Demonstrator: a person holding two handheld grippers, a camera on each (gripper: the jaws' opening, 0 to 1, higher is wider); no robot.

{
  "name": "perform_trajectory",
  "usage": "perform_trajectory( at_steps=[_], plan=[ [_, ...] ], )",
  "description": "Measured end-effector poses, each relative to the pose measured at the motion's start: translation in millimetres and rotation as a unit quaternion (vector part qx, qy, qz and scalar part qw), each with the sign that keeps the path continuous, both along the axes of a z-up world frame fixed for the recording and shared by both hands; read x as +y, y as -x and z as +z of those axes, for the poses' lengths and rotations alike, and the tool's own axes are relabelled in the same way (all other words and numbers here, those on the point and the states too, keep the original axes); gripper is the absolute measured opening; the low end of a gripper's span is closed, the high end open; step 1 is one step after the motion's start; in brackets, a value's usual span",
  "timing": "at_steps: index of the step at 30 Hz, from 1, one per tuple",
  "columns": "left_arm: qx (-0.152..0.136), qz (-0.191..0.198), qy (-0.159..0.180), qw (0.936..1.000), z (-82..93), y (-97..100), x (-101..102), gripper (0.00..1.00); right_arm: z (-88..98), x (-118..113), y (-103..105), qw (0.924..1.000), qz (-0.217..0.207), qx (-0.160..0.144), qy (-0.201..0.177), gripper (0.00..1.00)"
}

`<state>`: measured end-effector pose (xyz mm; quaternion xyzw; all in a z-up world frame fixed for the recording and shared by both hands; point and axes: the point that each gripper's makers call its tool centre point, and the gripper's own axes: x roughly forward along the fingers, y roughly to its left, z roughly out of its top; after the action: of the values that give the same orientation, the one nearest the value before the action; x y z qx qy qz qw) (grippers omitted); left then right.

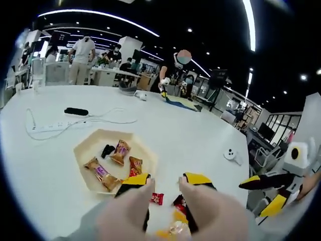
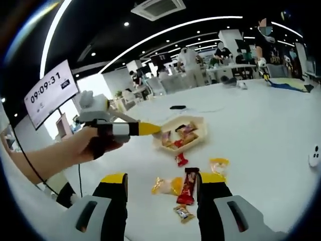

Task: Place the target food into the container with the food tongs after gripping and lifting it, then release it inside without dropping or visibly crushing the food.

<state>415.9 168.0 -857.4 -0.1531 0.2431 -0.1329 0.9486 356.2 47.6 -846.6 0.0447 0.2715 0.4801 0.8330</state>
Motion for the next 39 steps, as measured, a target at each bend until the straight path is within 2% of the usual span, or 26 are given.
perform_trajectory(
  at_steps=[6,8,11,17,24,31,32,33,35,37,39],
  plan=[
    [0.004,0.001,0.003,1.0000,-3.9,0.6,-2,0.24,2.3,2,9,1.0000,0.007,-0.004,-0.002,0.56],
    [0.003,-0.005,-0.007,1.0000,-4.3,-0.2,-5,0.24,9.9,0,0,0.9999,-0.002,-0.011,-0.010,0.56],
    [0.002,-0.014,-0.021,0.9997,-6.8,0.9,-7,0.24,14.1,-3,-12,0.9995,-0.020,-0.006,-0.023,0.56],
    [0.015,-0.032,-0.036,0.9987,-22.3,3.2,-12,0.24,-3.5,-6,-1,1.0000,-0.004,0.008,-0.001,0.55],
    [0.026,-0.036,-0.047,0.9979,-39.2,1.6,-18,0.24,-2.4,-12,-14,0.9998,-0.013,0.012,-0.002,0.55],
    [0.028,-0.011,-0.058,0.9978,-46.1,-5.3,-16,0.25,-7.8,-19,-17,0.9998,-0.011,0.017,0.005,0.55],
    [0.032,0.001,-0.067,0.9972,-47.1,-6.0,-12,0.25,-9.2,-22,-19,0.9997,-0.015,0.020,0.006,0.55],
    [0.044,0.029,-0.089,0.9947,-49.0,-6.3,-4,0.25,-9.6,-22,-19,0.9996,-0.015,0.021,0.006,0.55],
    [0.040,0.036,-0.076,0.9957,-47.5,-8.3,-6,0.25,-10.8,-24,-20,0.9996,-0.017,0.023,0.008,0.55],
    [0.053,0.054,-0.059,0.9953,-52.1,-8.8,-7,0.25,-12.2,-25,-21,0.9995,-0.018,0.025,0.009,0.55],
    [0.080,0.081,-0.068,0.9912,-60.5,-5.3,-3,0.25,-12.8,-25,-21,0.9995,-0.017,0.026,0.010,0.55]
  ],
)
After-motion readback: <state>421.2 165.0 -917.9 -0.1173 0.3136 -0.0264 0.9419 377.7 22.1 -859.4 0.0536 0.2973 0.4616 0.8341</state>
